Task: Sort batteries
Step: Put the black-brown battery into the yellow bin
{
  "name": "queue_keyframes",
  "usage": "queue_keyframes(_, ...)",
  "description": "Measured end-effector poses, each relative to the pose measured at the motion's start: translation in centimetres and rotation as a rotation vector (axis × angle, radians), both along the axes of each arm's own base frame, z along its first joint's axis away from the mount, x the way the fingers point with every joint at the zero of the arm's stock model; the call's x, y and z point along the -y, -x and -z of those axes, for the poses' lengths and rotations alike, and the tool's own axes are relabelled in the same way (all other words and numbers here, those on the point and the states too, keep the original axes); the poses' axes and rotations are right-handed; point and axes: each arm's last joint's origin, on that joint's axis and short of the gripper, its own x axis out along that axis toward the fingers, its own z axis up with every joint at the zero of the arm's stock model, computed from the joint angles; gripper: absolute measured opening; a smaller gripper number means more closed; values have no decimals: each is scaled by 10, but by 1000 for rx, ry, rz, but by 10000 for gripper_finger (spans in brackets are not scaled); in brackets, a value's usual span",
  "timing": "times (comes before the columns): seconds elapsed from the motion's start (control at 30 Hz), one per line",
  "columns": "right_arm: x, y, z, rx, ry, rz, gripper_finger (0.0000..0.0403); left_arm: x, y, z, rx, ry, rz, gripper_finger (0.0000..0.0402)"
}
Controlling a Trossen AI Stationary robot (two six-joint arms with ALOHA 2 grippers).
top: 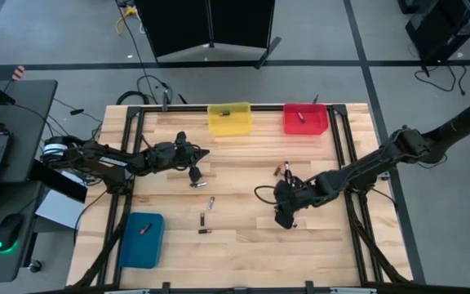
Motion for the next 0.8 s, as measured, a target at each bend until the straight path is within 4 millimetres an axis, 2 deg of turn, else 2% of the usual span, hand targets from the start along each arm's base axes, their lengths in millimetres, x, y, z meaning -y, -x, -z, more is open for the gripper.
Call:
queue_keyframes(0.27,18,-4,3,-32,31,56,181,0,0,2,-17,6,10,6)
queue_keyframes(0.4,33,7,-2,-105,37,134,185,1,0,2,-24,7,20,6)
queue_keyframes(0.53,51,16,1,-229,107,202,185,1,0,2,-27,8,21,6)
queue_keyframes(0.8,78,13,16,-299,172,201,184,1,1,3,-30,7,21,6)
